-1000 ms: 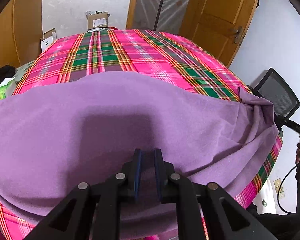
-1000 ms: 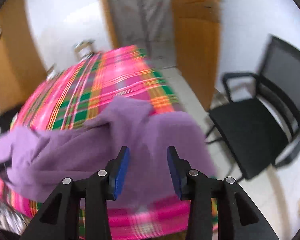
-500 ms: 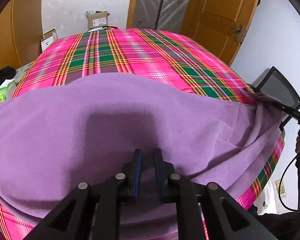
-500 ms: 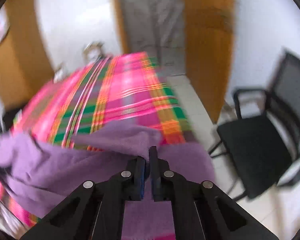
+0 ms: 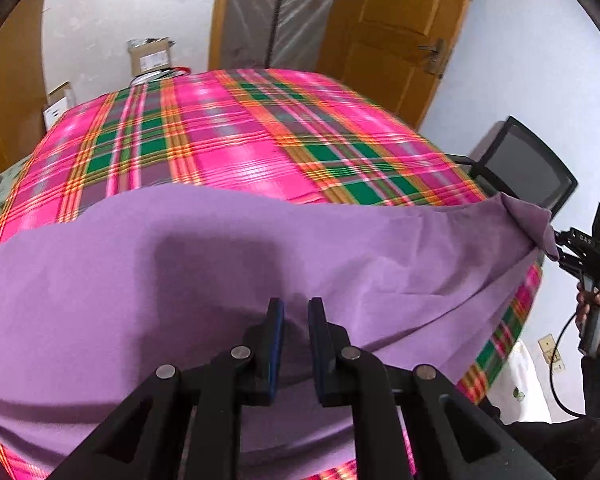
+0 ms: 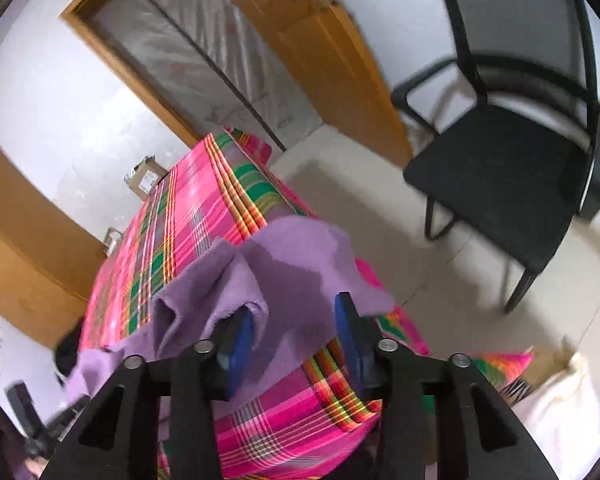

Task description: Fold clothes

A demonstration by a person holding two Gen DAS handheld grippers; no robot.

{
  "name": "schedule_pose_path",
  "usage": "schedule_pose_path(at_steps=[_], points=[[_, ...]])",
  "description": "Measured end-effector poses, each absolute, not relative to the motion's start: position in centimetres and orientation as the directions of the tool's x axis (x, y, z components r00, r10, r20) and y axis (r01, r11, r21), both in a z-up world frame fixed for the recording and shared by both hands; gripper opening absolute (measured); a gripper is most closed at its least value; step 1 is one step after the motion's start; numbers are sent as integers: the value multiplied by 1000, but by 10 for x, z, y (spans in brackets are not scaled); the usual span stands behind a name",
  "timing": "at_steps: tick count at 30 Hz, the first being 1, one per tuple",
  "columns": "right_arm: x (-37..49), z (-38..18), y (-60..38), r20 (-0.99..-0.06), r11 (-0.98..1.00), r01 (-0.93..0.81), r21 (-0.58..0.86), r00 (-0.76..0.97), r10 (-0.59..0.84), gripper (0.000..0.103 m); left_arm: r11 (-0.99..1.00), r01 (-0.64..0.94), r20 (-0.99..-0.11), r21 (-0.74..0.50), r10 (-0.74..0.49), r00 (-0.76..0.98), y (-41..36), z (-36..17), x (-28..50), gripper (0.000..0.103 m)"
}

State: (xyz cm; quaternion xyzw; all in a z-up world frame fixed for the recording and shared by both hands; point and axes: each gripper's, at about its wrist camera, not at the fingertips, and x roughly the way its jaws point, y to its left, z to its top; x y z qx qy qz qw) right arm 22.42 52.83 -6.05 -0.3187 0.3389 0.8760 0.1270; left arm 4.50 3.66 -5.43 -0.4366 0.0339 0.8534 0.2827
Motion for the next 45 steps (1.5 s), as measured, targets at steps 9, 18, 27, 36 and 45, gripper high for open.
schedule_pose_path(at_steps=[9, 18, 27, 36, 45], points=[[227, -117, 586, -471, -160, -444, 882, -813, -342, 53, -781, -589, -758, -209, 509, -407, 64, -58, 42, 12], [263, -104, 617, -422, -54, -419, 906, -898, -125, 55, -746, -629, -760, -221, 536, -369, 76, -64, 40, 12], [212, -41, 543, -640, -757, -349, 552, -759, -117, 58, -743, -630, -762, -224, 536, -362, 77, -67, 39, 12], [171, -39, 537, -694, -830, -331, 449, -715, -90, 15, -741, -632, -760, -229, 541, -359, 76, -69, 39, 12], [167, -8, 577, -668, -818, -413, 401, -743, 47, 50, -699, -679, -744, -227, 574, -342, 87, -62, 48, 12]])
